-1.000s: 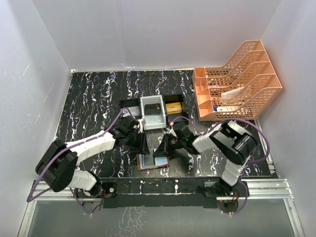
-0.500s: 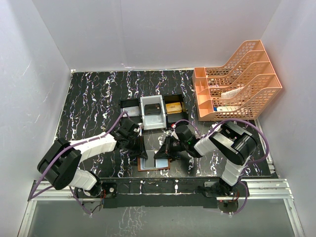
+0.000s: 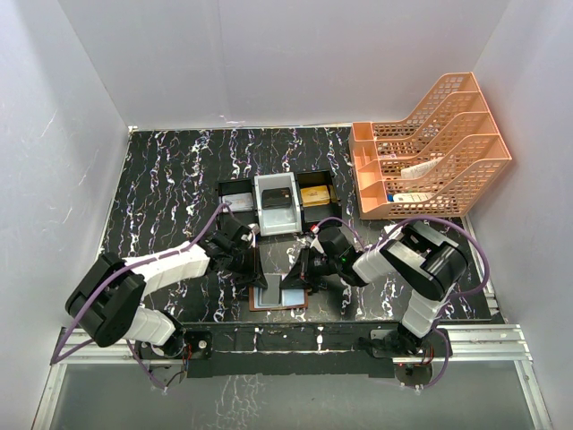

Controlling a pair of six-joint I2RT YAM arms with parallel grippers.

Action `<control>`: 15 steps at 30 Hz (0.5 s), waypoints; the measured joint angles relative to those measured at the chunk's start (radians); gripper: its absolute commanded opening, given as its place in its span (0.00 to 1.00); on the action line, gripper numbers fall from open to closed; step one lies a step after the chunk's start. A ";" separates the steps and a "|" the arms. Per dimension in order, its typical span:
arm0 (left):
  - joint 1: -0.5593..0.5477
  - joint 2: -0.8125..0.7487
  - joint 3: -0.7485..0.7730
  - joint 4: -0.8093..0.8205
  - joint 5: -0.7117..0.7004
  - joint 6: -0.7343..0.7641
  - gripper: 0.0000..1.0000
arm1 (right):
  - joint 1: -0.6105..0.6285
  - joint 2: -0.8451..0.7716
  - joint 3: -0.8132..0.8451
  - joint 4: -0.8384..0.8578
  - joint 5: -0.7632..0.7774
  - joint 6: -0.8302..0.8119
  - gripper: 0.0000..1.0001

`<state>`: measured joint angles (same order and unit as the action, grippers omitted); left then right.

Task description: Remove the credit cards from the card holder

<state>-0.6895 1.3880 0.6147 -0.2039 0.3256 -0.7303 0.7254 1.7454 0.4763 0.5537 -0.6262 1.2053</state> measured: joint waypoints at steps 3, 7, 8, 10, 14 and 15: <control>0.000 -0.007 -0.008 0.004 0.000 -0.004 0.08 | 0.000 -0.003 -0.001 -0.006 -0.001 -0.005 0.00; 0.000 -0.016 -0.015 0.003 0.000 -0.007 0.08 | -0.002 -0.026 -0.002 -0.038 0.000 -0.030 0.00; 0.000 -0.018 -0.016 0.003 0.000 -0.007 0.08 | -0.005 -0.034 -0.002 -0.050 -0.001 -0.037 0.00; -0.001 -0.020 -0.021 0.003 -0.005 -0.008 0.08 | -0.011 -0.046 -0.002 -0.071 -0.002 -0.051 0.00; 0.000 -0.023 -0.024 0.002 -0.008 -0.007 0.08 | -0.023 -0.061 -0.004 -0.088 -0.011 -0.064 0.00; 0.000 -0.023 -0.024 0.002 -0.008 -0.007 0.08 | -0.025 -0.064 -0.004 -0.090 -0.014 -0.068 0.00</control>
<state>-0.6895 1.3655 0.5907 -0.2020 0.3176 -0.7372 0.7006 1.6817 0.4725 0.4637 -0.6399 1.1370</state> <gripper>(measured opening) 0.083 0.009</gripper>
